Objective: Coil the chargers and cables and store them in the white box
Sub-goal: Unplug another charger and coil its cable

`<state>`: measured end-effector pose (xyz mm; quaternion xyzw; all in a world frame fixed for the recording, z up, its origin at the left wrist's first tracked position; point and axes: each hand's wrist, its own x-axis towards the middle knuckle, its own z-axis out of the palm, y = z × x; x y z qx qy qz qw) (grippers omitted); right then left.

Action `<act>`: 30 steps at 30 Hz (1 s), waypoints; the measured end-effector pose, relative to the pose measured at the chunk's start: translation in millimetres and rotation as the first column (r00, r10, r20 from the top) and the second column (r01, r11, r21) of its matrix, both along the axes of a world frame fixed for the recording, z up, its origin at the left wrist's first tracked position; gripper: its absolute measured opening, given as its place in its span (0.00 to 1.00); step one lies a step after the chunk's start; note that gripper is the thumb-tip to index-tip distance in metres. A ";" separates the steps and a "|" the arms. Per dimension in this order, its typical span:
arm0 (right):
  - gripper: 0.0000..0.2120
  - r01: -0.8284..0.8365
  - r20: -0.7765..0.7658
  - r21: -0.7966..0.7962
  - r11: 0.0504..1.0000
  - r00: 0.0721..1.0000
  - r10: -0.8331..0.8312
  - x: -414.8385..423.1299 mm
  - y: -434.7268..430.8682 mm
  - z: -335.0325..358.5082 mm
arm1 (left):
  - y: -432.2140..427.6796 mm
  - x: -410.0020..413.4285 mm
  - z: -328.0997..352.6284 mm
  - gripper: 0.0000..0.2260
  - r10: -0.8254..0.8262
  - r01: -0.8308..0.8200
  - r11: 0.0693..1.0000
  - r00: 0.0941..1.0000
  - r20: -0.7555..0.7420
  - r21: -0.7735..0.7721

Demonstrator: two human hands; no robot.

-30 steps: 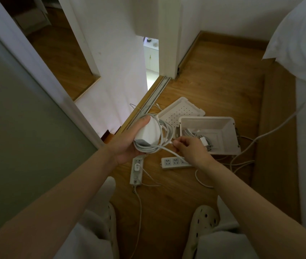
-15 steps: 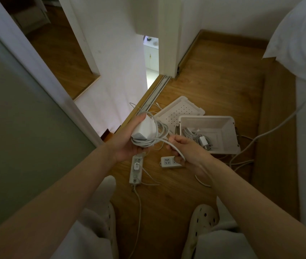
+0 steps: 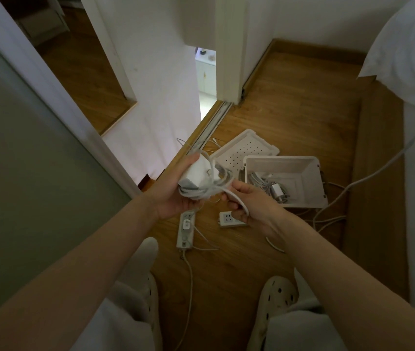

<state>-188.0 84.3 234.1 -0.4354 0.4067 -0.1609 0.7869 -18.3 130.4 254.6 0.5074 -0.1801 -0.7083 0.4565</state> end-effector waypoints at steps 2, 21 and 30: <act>0.11 0.031 -0.053 -0.020 0.999 0.998 -0.032 1.3 3.0 1.5 | -0.5 -4.4 -0.9 0.25 -0.068 0.067 0.998 0.993 0.099 0.011; 0.30 0.079 -0.224 -0.230 0.970 0.966 -0.132 6.5 13.3 9.3 | -1.7 -14.1 -14.5 0.21 -0.098 0.095 0.995 0.880 0.464 0.030; 0.21 0.042 -0.145 -0.312 0.949 0.985 -0.091 1.5 5.9 16.2 | -0.8 -15.9 -10.6 0.19 -0.157 0.158 0.987 0.923 0.351 0.026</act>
